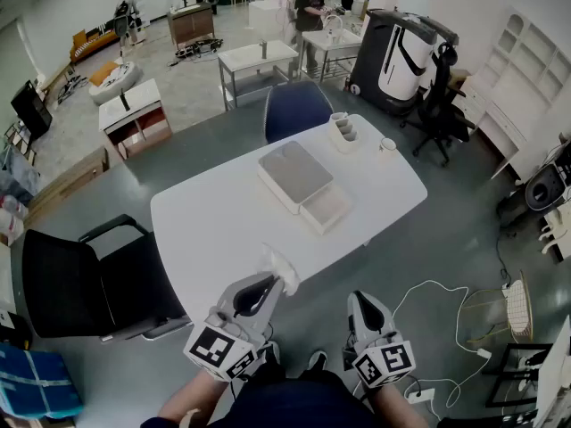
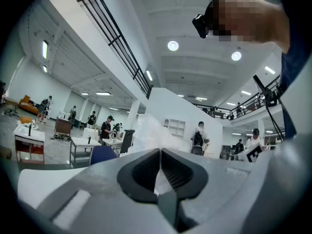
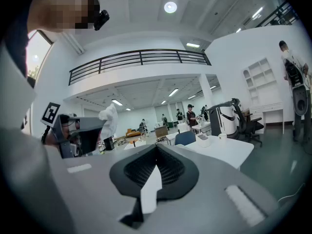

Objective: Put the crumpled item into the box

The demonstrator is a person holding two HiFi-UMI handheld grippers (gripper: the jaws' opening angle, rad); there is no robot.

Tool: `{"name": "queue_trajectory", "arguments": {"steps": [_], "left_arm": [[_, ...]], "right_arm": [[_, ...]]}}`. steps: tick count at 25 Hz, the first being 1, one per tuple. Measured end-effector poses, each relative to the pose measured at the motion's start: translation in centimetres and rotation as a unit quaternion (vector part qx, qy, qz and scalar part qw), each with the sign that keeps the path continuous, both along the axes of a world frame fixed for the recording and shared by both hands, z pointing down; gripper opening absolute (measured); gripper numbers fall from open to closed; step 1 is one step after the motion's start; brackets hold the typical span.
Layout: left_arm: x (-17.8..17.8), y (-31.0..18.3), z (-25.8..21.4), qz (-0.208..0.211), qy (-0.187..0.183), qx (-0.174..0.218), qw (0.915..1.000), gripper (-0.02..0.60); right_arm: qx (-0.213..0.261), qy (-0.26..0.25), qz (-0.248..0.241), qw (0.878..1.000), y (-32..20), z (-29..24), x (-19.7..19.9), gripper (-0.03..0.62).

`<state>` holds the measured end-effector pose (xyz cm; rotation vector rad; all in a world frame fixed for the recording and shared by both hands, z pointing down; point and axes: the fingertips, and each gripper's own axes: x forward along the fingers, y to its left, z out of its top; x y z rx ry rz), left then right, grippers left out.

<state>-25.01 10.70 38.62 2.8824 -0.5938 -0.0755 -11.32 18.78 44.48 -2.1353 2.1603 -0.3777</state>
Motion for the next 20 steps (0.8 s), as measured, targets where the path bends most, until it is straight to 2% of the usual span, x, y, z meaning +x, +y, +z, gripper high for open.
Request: {"name": "queue_trajectory", "arguments": {"steps": [5, 13, 20], "left_arm": [[1.3, 4.2, 1.3, -0.004, -0.013, -0.021, 0.9997, 0.012], [2.6, 6.6, 0.5, -0.008, -0.018, -0.011, 0.9997, 0.012], [0.6, 6.0, 0.3, -0.009, -0.018, 0.004, 0.9998, 0.012]], "right_arm": [[0.001, -0.005, 0.0, 1.0, 3.6, -0.4, 2.3, 0.002], [0.018, -0.01, -0.004, 1.0, 5.7, -1.8, 3.7, 0.002], [0.046, 0.0, 0.017, 0.999, 5.2, -3.4, 3.1, 0.002]]}}
